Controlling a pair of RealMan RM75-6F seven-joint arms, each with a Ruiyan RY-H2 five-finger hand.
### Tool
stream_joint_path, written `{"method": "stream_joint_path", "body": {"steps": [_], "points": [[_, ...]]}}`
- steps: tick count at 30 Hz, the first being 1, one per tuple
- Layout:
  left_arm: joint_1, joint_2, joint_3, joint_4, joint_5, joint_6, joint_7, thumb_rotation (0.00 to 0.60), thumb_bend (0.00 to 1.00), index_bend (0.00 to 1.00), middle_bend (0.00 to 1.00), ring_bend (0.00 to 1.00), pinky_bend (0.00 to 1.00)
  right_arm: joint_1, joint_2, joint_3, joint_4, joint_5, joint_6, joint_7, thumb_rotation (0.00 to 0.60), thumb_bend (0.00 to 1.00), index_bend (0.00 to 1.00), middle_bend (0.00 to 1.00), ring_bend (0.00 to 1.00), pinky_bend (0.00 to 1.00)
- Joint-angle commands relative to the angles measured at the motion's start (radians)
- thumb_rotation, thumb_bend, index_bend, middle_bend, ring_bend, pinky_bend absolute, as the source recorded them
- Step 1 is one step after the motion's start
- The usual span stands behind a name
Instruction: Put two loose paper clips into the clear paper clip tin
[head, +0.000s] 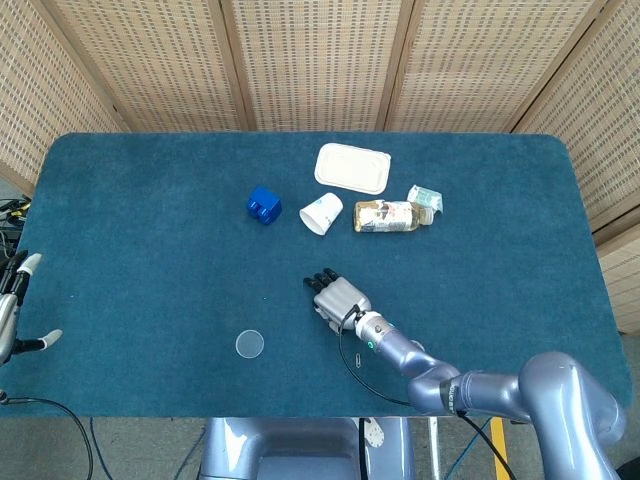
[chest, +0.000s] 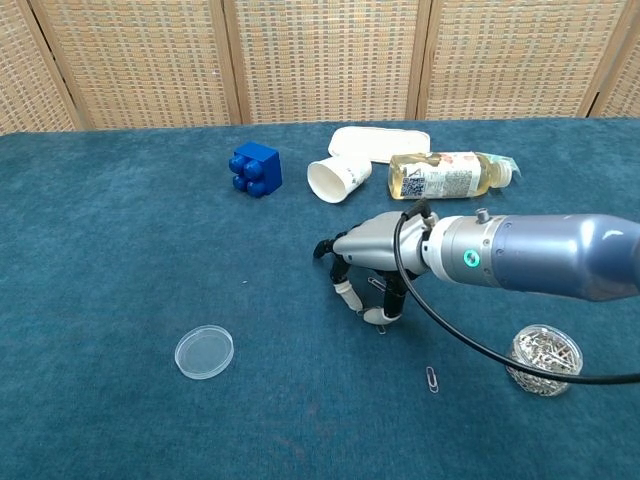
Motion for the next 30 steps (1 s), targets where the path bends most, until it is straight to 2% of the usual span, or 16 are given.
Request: {"method": "stream_joint_path", "body": {"steps": [1,9,16,21,25,30], "points": [[0.001,0.0,0.0,0.0,0.001,0.001,-0.001,0.6,0.0,0.0,0.0,0.0,0.0,-0.001,-0.005,0.0,0.007,-0.005,-0.001,0.005,0.6,0.31,0.53,0.02,0.0,0.0],[0.001,0.002,0.001,0.002,0.0,0.0,-0.005,0.6,0.0,0.0,0.0,0.0,0.0,-0.009,-0.014,0.002,0.022,-0.03,0.015,0.012,0.6,0.4,0.67,0.02,0.0,0.0],[0.0,0.0,0.002,0.001,0.001,-0.001,-0.001,0.6,0.0,0.0,0.0,0.0,0.0,-0.019,0.0,0.006,0.002,-0.052,0.027,0.025,0.6,0.43,0.68,0.02,0.0,0.0],[0.0,0.0,0.003,-0.001,0.003,0.001,0.001,0.6,0.0,0.0,0.0,0.0,0.0,-0.031,0.053,0.025,-0.066,-0.079,0.058,0.044,0.6,0.43,0.68,0.02,0.0,0.0],[0.002,0.0,0.006,-0.003,0.011,0.004,0.002,0.6,0.0,0.0,0.0,0.0,0.0,-0.046,0.13,0.033,-0.159,-0.114,0.095,0.048,0.6,0.43,0.68,0.02,0.0,0.0],[0.006,0.001,0.01,-0.01,0.027,0.014,0.002,0.6,0.0,0.0,0.0,0.0,0.0,-0.09,0.272,-0.009,-0.321,-0.186,0.153,0.023,0.6,0.43,0.68,0.02,0.0,0.0]]}}
